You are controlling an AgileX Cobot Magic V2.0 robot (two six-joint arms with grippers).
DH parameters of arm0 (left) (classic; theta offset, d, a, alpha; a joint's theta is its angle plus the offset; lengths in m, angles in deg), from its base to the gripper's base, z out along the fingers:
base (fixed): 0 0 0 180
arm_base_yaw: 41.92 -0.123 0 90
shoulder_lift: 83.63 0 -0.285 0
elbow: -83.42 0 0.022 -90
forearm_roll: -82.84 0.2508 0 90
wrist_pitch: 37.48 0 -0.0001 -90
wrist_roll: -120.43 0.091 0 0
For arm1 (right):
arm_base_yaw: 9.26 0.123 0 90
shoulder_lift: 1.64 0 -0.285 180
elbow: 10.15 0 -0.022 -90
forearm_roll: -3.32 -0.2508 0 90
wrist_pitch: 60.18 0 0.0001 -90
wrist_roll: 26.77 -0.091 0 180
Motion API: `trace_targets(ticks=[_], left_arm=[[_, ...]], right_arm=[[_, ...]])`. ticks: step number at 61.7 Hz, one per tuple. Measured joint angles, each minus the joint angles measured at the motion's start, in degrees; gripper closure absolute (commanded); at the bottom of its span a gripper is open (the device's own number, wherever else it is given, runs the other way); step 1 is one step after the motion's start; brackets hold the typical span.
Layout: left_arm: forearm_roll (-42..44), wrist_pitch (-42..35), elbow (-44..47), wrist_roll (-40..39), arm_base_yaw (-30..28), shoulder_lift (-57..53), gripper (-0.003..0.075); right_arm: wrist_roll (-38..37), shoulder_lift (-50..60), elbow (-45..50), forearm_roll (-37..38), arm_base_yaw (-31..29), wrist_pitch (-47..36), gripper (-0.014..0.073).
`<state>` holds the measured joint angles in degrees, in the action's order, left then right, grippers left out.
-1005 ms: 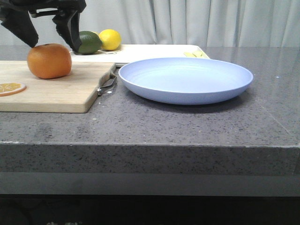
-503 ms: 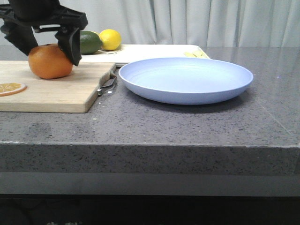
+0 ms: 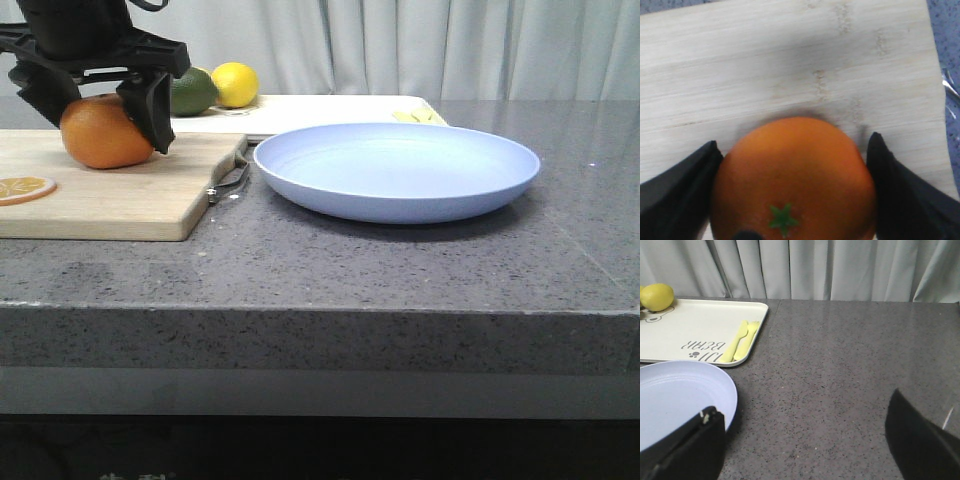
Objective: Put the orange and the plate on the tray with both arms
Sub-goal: 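Lift the orange with the left gripper and carry it over the blue plate, then open the left gripper to release the orange onto the plate, withdraw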
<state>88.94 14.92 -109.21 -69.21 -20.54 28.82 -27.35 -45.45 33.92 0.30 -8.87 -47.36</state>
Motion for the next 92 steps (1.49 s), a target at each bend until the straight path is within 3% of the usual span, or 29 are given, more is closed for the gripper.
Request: trace_targets(ticks=[18,40,55,61,68,75,83,92], left_arm=[[-0.34,3.33,-7.70,0.09,4.44,-0.70,0.0457],[-1.72,-10.43,-8.37,0.09,19.67,3.67,0.0457],[-1.72,-15.99,-8.37,0.09,23.33,8.35,0.0445],[-1.72,-16.80,-8.37,0.09,23.70,9.30,0.0377],[-1.72,-16.91,-8.37,0.09,23.70,9.63,0.0225],[-1.72,-16.91,-8.37,0.09,23.70,9.91,0.0119],[-1.72,-16.99,-8.37,0.09,23.70,9.91,0.0064],[-1.72,-16.73,-9.28,0.09,23.70,9.91,0.0062]], right_arm=[[0.00,0.00,0.00,0.00,0.00,-0.03,-0.0058],[0.00,0.00,0.00,0.00,0.00,-0.03,-0.0058],[0.00,0.00,0.00,0.00,0.00,-0.03,-0.0058],[0.00,0.00,0.00,0.00,0.00,-0.03,-0.0058],[0.00,0.00,0.00,0.00,0.00,-0.03,-0.0058],[0.00,0.00,0.00,0.00,0.00,-0.03,-0.0058],[0.00,0.00,0.00,0.00,0.00,-0.03,-0.0058],[0.00,0.00,0.00,0.00,0.00,-0.03,-0.0058]])
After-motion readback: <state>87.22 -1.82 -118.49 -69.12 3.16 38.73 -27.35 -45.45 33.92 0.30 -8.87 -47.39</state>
